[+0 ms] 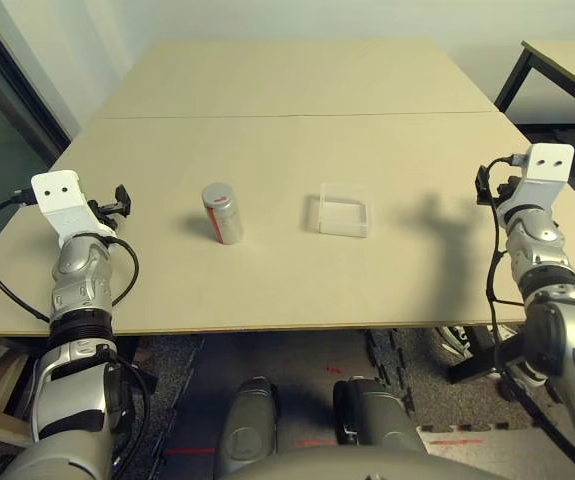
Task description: Pour the medicine from the bottle into the box.
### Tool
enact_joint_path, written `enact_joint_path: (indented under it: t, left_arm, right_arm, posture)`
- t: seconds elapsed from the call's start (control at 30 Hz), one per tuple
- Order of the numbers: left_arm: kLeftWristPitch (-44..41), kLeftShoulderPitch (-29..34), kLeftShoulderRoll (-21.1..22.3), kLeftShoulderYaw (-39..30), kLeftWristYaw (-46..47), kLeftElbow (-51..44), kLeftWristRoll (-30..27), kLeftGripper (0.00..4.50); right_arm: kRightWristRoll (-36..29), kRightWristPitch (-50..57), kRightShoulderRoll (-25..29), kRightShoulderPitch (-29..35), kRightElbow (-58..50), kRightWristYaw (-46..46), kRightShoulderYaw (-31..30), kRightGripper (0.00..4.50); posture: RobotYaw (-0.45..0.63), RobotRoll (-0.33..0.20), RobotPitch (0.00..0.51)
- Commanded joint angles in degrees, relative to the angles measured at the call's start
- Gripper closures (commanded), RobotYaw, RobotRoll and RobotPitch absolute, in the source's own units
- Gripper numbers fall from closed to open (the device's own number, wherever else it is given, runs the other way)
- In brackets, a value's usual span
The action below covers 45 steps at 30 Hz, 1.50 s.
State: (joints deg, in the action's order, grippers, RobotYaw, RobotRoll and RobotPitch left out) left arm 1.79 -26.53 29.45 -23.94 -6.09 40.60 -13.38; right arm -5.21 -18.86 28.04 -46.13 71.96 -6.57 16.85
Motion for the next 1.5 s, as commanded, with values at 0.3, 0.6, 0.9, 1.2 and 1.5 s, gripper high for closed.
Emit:
enact_joint_path:
  t: [0.3, 0.6, 0.9, 1.2, 1.5]
  left_arm:
    - [-1.09, 0.10, 2.08, 1.84, -10.75, -4.83, -2.01, 0.02]
    - [-9.53, 3.44, 9.17, 3.25, -34.88, -15.08, -9.65, 0.02]
    - [-19.14, 7.37, 14.47, 2.83, -49.21, -21.65, -15.86, 0.02]
    - [-23.46, 14.89, 14.72, 5.02, -56.14, -29.46, -17.95, 0.02]
    - [-20.35, 15.11, 13.48, 10.38, -58.84, -27.64, -14.55, 0.02]
  right_arm:
    - [-0.09, -1.01, 0.33, -2.19, -1.52, -5.49, -0.72, 0.00]
    - [-1.78, 2.57, 2.77, -1.97, -8.52, -25.57, -2.55, 0.00]
    - [-5.24, 14.36, 5.52, -0.26, -23.12, -45.21, -6.42, 0.00]
    - [-8.90, 28.87, 5.92, 4.18, -38.66, -62.97, -13.83, 0.00]
    - [-8.25, 29.81, 5.39, 1.81, -39.71, -67.15, -16.62, 0.00]
  posture:
    - [0.10, 0.000, 0.023]
    - [0.02, 0.000, 0.025]
    - [0.01, 0.000, 0.035]
    - [0.01, 0.000, 0.042]
    - [-0.01, 0.000, 0.052]
